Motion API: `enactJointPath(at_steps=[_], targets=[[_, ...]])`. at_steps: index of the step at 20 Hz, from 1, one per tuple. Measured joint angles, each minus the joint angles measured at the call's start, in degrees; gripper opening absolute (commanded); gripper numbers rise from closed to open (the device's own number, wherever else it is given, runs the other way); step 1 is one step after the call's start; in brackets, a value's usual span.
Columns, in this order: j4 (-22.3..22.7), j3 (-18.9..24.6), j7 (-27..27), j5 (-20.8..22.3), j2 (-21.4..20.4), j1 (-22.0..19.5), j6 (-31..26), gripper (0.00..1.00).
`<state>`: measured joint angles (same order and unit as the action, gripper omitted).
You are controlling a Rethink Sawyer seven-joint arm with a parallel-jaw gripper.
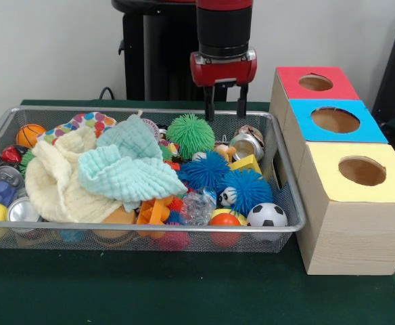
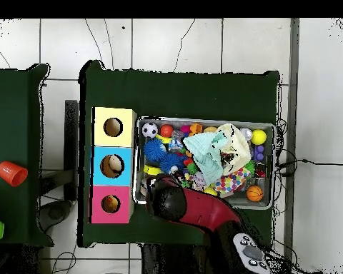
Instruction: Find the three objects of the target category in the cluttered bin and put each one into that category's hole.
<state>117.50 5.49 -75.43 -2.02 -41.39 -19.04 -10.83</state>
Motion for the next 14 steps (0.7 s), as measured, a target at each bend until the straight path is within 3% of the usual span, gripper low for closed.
enactJointPath(at_steps=[6, 14], targets=[[0.0, -0.3, 0.0, 0.0, 3.3, 0.0, 3.1, 1.00], [-0.3, -1.8, 0.0, -0.2, 12.0, -0.5, 9.6, 1.00]])
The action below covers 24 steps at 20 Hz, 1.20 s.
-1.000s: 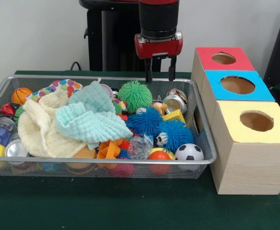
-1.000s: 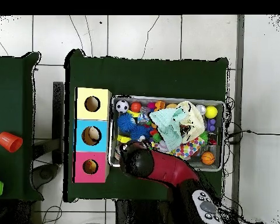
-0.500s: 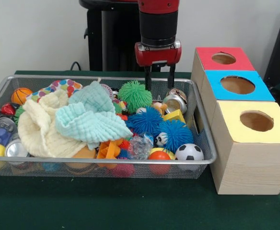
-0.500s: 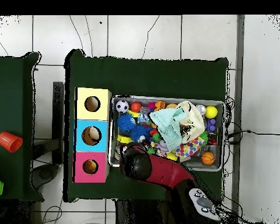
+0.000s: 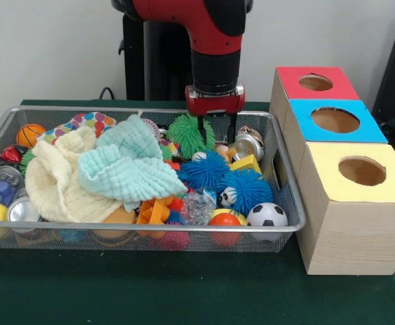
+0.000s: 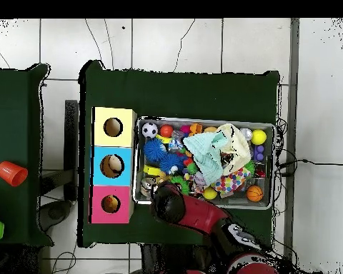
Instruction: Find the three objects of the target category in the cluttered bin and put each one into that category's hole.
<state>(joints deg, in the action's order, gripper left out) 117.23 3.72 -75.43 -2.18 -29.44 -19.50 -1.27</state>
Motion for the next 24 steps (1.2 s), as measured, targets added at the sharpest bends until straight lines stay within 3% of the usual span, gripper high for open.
enactJointPath(at_steps=[6, 24], targets=[[-0.9, 0.1, 0.0, 0.1, 3.5, -0.9, 4.6, 1.00], [-1.2, 2.3, 0.0, 1.9, 6.2, -3.1, 4.7, 1.00]])
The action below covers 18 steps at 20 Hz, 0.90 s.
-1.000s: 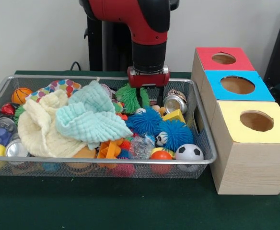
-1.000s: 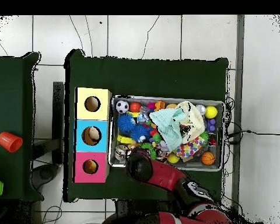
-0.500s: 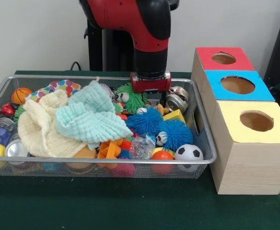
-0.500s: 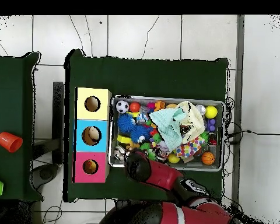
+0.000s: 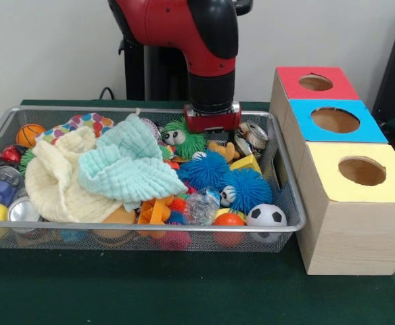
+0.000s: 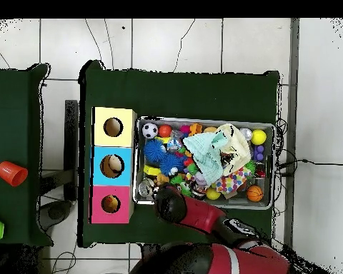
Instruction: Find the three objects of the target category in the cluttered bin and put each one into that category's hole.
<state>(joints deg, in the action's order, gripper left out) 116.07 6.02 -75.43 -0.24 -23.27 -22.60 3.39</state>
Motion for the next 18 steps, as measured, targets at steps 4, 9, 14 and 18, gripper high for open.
enactJointPath(at_steps=[4, 9, 14, 18], targets=[[0.0, 0.2, 0.0, 0.8, 0.0, -0.4, 0.0, 1.00], [-0.2, 0.3, 0.0, 1.0, 0.2, -0.9, 0.1, 0.00], [-0.4, 0.4, 0.0, 1.4, 0.4, -2.0, 0.0, 0.00], [-0.4, 0.4, 0.0, 1.4, 0.4, -2.0, 0.0, 0.00]])
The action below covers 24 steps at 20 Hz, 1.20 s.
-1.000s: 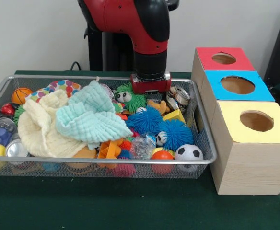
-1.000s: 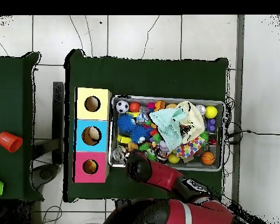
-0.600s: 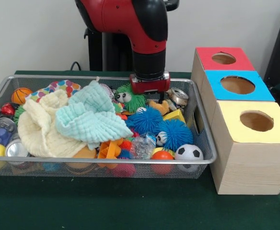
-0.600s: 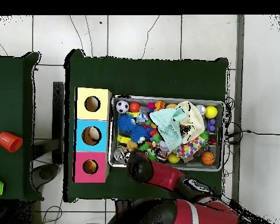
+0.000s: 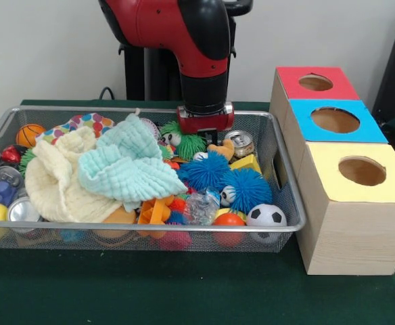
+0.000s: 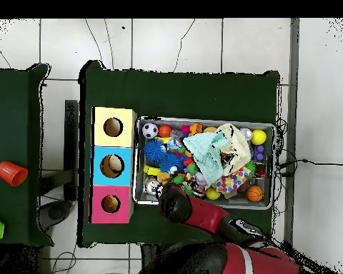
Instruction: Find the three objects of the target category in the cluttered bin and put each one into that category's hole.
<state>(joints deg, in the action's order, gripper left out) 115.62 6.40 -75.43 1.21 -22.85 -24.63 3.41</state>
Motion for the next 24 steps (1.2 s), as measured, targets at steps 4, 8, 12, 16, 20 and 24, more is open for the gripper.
enactJointPath(at_steps=[4, 8, 12, 16, 20, 24], targets=[[0.0, 0.0, 0.0, 0.0, 0.0, 0.0, 0.0, 0.00], [0.0, 0.0, 0.0, 0.0, 0.0, 0.0, 0.0, 0.00], [0.0, 0.0, 0.0, 0.0, -0.1, 0.1, -0.1, 0.00], [0.0, -0.1, 0.0, 0.0, -0.4, 0.2, -0.7, 0.00], [0.0, -0.1, 0.0, 0.0, -0.9, 0.2, -1.0, 0.00], [0.0, -0.3, 0.0, -0.2, -1.6, 0.4, -2.0, 0.00]])
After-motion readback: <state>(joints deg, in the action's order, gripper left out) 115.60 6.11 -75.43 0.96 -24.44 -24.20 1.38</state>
